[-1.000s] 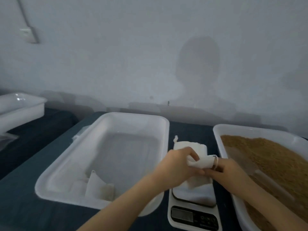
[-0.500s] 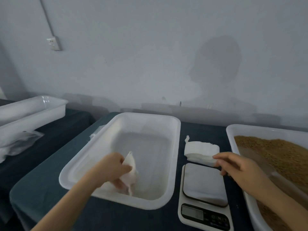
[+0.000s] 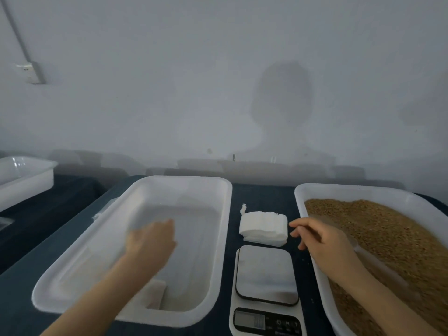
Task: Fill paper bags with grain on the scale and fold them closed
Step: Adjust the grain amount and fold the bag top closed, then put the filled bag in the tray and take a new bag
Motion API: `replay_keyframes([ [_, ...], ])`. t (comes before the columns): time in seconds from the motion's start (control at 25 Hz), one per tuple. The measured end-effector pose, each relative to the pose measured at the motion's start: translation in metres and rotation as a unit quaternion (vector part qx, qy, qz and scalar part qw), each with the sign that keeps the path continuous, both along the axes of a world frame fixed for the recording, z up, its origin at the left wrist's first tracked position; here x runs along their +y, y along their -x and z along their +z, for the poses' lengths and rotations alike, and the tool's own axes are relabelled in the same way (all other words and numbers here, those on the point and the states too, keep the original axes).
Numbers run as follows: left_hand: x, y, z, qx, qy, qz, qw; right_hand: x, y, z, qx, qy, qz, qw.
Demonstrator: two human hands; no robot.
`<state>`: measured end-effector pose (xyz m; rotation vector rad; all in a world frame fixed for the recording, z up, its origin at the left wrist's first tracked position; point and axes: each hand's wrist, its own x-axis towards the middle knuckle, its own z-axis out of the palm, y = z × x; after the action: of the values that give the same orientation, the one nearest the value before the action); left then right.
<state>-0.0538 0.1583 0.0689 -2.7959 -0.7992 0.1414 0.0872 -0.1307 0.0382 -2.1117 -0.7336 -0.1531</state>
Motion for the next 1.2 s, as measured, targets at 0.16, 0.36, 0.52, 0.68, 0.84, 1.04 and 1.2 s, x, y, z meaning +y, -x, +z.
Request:
replay_keyframes([
  [0.16, -0.069, -0.104, -0.017, -0.096, -0.016, -0.231, 0.968, -0.003, -0.006, 0.002, 0.013, -0.006, -0.06, 0.998],
  [0.36, -0.096, -0.188, -0.058, 0.071, 0.049, -0.228, 0.97, -0.004, -0.007, -0.001, 0.033, 0.012, -0.074, 0.997],
  [0.52, -0.089, -0.207, -0.064, 0.1, 0.055, -0.238, 0.965, -0.005, -0.013, 0.0, 0.022, 0.022, -0.077, 0.997],
  [0.68, -0.085, -0.196, -0.062, 0.102, 0.102, -0.237, 0.961, -0.002, -0.013, 0.001, 0.016, 0.017, -0.075, 0.997],
  [0.84, -0.079, -0.185, -0.042, -0.07, 0.176, -0.19, 0.963, -0.003, -0.011, 0.001, 0.034, 0.011, -0.078, 0.996],
  [1.04, -0.081, -0.136, -0.021, -0.403, 0.732, -0.032, 0.548, -0.001, -0.012, 0.0, 0.073, -0.031, -0.065, 0.995],
  [1.2, -0.097, -0.085, -0.02, -0.291, 0.911, -0.023, 0.29, 0.014, -0.004, 0.005, 0.354, -0.18, 0.075, 0.915],
])
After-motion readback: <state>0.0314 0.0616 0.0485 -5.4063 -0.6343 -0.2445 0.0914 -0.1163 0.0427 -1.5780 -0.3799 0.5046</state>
